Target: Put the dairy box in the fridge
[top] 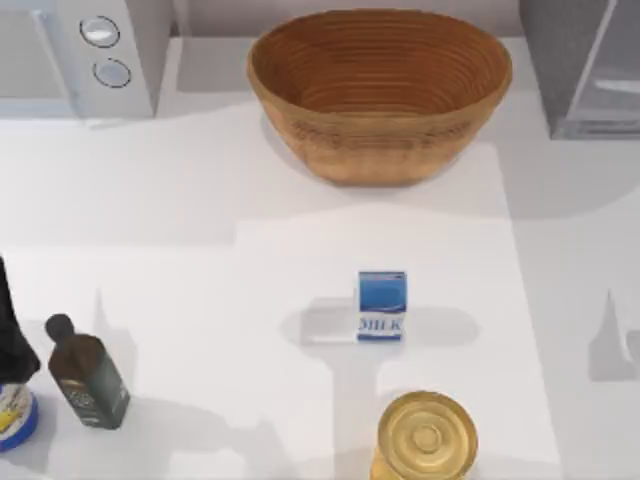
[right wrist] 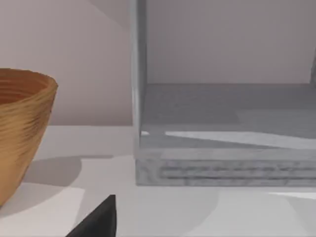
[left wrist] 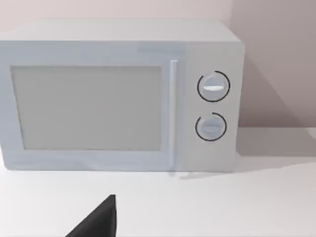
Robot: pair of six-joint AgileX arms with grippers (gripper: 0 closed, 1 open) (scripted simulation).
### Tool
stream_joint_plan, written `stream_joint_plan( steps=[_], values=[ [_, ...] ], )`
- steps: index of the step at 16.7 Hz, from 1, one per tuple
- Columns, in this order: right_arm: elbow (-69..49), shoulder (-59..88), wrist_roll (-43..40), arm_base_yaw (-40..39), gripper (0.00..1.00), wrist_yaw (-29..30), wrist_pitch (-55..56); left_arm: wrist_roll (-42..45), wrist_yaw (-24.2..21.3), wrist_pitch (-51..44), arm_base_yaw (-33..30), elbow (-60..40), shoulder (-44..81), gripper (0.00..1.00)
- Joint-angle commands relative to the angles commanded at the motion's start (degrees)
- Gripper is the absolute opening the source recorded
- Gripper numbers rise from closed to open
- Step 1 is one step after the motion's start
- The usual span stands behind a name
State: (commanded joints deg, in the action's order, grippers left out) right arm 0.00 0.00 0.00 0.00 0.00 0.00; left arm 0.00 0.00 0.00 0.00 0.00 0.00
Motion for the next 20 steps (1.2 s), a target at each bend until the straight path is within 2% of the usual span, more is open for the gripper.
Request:
stream_joint_plan(
  steps=[4, 9, 20],
  values=[
    [-1.2, 1.8, 1.4, -1.2, 1.00, 1.2, -0.2, 0.0, 0.0, 0.0, 0.0, 0.0, 0.0, 1.00],
    [-10.1, 16.6, 10.3, -10.4, 1.00, 9.6, -1.6, 0.0, 0.0, 0.0, 0.0, 0.0, 0.0, 1.00],
    [-40.6, 84.4, 35.4, -44.8, 1.00, 33.5, -4.5, 0.0, 0.0, 0.0, 0.0, 0.0, 0.0, 1.00]
  ],
)
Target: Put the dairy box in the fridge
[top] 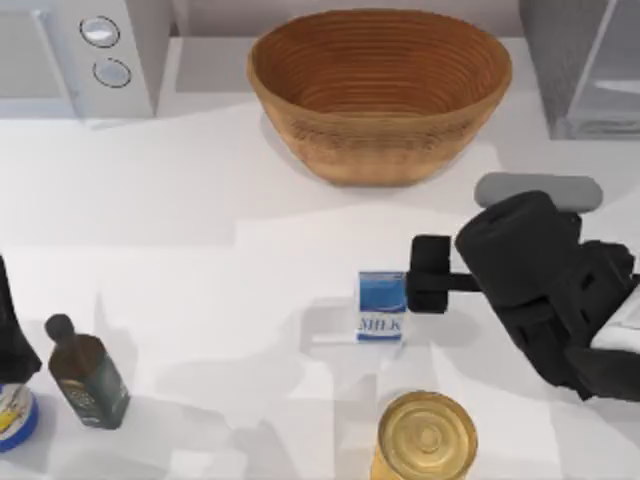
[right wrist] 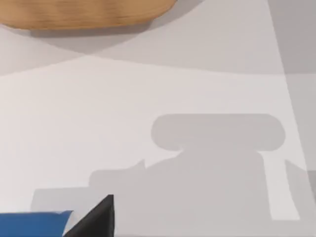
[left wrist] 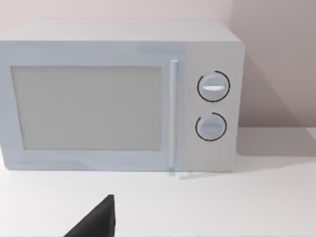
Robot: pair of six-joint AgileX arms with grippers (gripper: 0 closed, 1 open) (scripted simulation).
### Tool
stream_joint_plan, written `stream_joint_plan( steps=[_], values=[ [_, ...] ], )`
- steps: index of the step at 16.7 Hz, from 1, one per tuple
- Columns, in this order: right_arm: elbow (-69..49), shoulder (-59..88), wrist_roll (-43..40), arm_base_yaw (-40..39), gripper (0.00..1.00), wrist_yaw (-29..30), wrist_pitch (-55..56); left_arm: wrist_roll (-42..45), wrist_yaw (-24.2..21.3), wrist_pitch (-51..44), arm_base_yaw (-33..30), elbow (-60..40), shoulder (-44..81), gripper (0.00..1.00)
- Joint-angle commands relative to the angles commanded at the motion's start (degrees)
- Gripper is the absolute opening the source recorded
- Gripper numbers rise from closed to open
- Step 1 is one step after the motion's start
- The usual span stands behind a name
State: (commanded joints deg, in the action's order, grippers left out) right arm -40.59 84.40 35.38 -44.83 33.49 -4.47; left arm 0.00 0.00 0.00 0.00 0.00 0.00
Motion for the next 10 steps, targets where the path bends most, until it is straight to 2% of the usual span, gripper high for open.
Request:
stream_joint_plan(
  steps=[5, 10],
  values=[
    [-10.1, 18.3, 9.2, -10.5, 1.00, 6.1, -0.1, 0.0, 0.0, 0.0, 0.0, 0.0, 0.0, 1.00],
    [-12.3, 22.4, 11.8, -13.0, 1.00, 7.5, -0.2, 0.0, 0.0, 0.0, 0.0, 0.0, 0.0, 1.00]
  ],
)
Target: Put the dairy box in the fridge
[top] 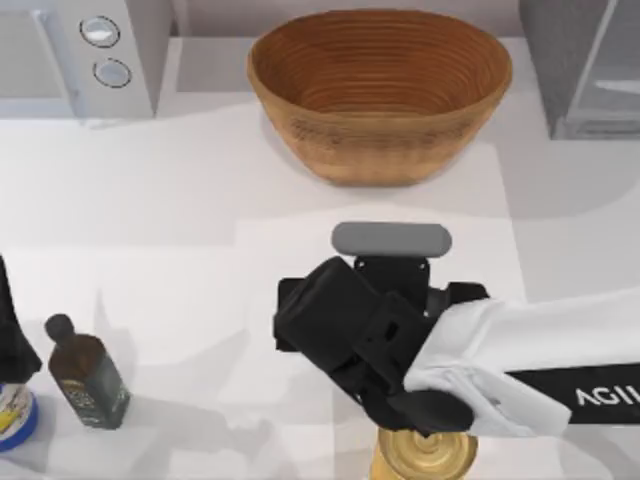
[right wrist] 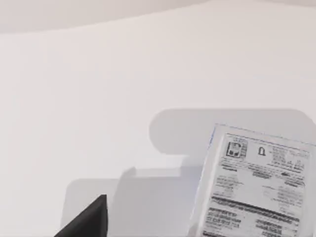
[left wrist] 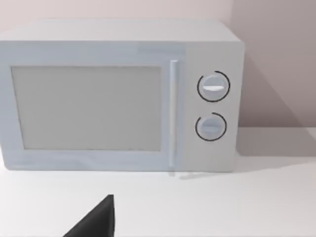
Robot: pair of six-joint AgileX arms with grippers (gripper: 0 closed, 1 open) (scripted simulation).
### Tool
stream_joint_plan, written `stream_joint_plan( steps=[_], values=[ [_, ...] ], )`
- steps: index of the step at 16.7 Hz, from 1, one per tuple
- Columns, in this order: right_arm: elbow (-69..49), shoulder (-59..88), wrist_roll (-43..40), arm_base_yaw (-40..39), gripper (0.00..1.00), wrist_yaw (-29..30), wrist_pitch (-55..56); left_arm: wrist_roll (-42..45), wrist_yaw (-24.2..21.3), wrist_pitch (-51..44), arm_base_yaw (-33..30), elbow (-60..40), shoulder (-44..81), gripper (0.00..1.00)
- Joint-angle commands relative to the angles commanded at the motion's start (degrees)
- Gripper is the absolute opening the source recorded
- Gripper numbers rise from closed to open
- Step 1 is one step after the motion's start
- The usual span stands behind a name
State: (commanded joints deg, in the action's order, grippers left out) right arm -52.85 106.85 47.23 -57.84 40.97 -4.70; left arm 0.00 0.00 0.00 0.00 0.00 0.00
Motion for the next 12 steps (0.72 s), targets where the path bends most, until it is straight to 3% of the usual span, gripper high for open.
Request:
stream_joint_plan(
  steps=[12],
  values=[
    [-3.7, 3.6, -5.5, 5.1, 1.00, -2.7, 3.5, 0.0, 0.0, 0.0, 0.0, 0.0, 0.0, 1.00]
  ],
)
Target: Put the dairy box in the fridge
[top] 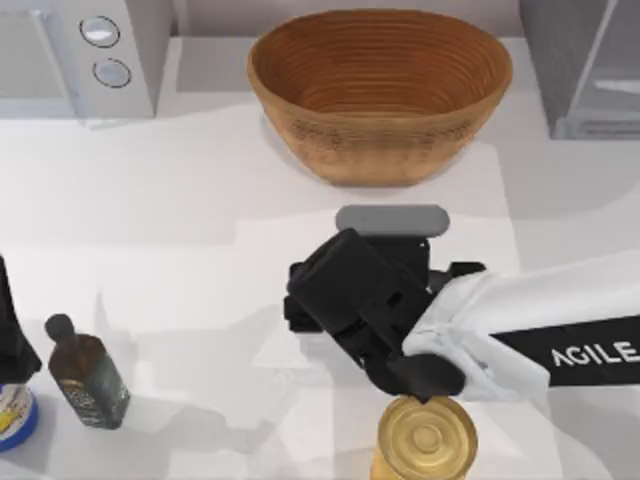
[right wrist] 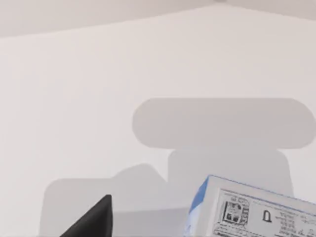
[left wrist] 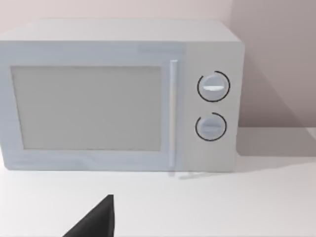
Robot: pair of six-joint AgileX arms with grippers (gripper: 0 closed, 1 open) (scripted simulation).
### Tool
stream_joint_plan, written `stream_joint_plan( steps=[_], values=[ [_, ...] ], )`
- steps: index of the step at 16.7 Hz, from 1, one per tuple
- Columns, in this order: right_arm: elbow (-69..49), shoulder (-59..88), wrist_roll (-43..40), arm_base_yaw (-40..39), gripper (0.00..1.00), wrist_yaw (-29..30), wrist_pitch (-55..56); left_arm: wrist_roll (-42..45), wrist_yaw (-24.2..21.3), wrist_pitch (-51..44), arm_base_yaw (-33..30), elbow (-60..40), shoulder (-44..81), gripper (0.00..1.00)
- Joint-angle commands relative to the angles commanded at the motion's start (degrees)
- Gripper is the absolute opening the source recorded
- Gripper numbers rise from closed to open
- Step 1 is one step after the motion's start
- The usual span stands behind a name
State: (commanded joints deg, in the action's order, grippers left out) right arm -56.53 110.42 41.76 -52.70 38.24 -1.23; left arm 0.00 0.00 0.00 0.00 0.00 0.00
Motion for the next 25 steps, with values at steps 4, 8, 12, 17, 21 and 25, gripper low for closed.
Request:
stream_joint_plan(
  steps=[4, 8, 12, 17, 21, 25],
  values=[
    [0.4, 3.6, -0.6, 0.7, 1.00, -0.3, 4.4, 0.0, 0.0, 0.0, 0.0, 0.0, 0.0, 1.00],
    [1.4, 5.1, -0.2, 0.2, 1.00, -0.1, 6.5, 0.0, 0.0, 0.0, 0.0, 0.0, 0.0, 1.00],
    [1.4, 5.1, -0.2, 0.2, 0.92, -0.1, 6.5, 0.0, 0.0, 0.0, 0.0, 0.0, 0.0, 1.00],
    [1.4, 5.1, -0.2, 0.2, 0.55, -0.1, 6.5, 0.0, 0.0, 0.0, 0.0, 0.0, 0.0, 1.00],
    [1.4, 5.1, -0.2, 0.2, 0.25, -0.1, 6.5, 0.0, 0.0, 0.0, 0.0, 0.0, 0.0, 1.00],
    [1.4, 5.1, -0.2, 0.2, 0.00, -0.1, 6.5, 0.0, 0.0, 0.0, 0.0, 0.0, 0.0, 1.00]
  ],
)
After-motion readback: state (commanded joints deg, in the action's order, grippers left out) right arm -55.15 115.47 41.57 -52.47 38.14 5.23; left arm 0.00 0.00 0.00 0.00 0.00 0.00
